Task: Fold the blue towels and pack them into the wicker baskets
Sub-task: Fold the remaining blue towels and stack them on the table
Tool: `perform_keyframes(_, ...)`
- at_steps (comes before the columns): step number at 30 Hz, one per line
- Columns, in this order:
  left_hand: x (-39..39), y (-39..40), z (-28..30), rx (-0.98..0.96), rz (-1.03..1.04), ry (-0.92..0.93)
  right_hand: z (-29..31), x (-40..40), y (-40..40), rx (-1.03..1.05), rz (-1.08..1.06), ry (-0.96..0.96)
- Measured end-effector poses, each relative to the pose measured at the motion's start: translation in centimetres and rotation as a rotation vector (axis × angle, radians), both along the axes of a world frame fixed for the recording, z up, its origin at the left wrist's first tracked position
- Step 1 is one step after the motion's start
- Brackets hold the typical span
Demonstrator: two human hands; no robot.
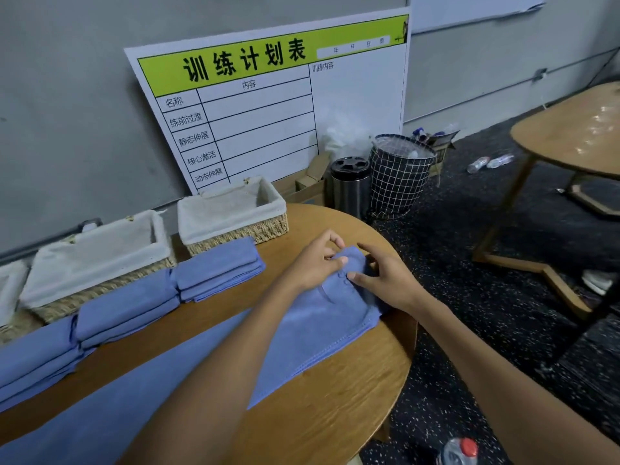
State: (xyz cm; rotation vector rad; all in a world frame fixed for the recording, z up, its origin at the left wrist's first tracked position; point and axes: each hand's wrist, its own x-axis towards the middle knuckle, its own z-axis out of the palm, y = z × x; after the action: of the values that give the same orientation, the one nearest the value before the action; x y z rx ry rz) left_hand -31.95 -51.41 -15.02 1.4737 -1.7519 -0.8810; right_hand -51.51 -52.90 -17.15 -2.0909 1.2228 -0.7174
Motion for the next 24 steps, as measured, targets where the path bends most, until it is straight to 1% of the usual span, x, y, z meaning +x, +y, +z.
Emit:
perform_keyframes(2, 0.1, 0.0, 0.3, 0.009, -0.008, 0.094, 0.3, 0.0, -0.1, 0.057, 0.058, -0.085)
perform_keyframes(4, 0.1, -0.1, 0.4, 0.006, 0.006, 0.15, 0.8, -0.3, 0.3, 0.147, 0.12, -0.215)
perform_keyframes(7, -0.4, -0.1, 0.5, -0.032, 0.019, 0.209, 2.0, -1.1, 1.1, 0.284, 0.121, -0.401)
perform_keyframes(10, -0.8, -0.3, 0.2, -0.097, 0.052, 0.207, 3.0, -2.3, 1.2, 0.373, 0.096, -0.464)
perform_keyframes(12, -1.0, -0.3, -0.5, -0.137, 0.108, 0.156, 2.9, -3.1, 0.7, 0.364, 0.07, -0.382)
perform_keyframes(14, -1.4, 0.2, -1.6, -0.142, 0.119, 0.048, 2.4, -3.7, 0.4, 0.283, 0.045, -0.211)
perform_keyframes(15, -1.6, 0.4, -2.1, -0.15, 0.12, -0.062, 2.0, -3.9, 0.3, 0.218, 0.039, -0.116)
perform_keyframes(16, -1.8, 0.7, -2.6, -0.193, 0.133, -0.209, 1.5, -4.2, 0.2, 0.154, 0.029, -0.035)
perform_keyframes(18, -2.4, 1.2, -2.8, -0.346, 0.162, -0.478, 0.7, -4.6, 0.1, 0.053, -0.027, 0.045)
perform_keyframes(19, -2.6, 1.4, -2.5, -0.414, 0.167, -0.539, 0.4, -4.8, 0.2, 0.01, -0.06, 0.062)
perform_keyframes(21, -2.8, 2.0, -1.5, -0.49, 0.136, -0.538, 0.1, -5.0, 0.6, -0.033, -0.072, 0.032)
perform_keyframes(22, -2.9, 2.4, -1.1, -0.486, 0.095, -0.494, -0.1, -5.1, 0.8, -0.037, -0.062, -0.003)
perform_keyframes(24, -3.3, 3.5, -0.5, -0.417, -0.01, -0.395, -0.3, -5.3, 1.1, -0.03, -0.043, -0.06)
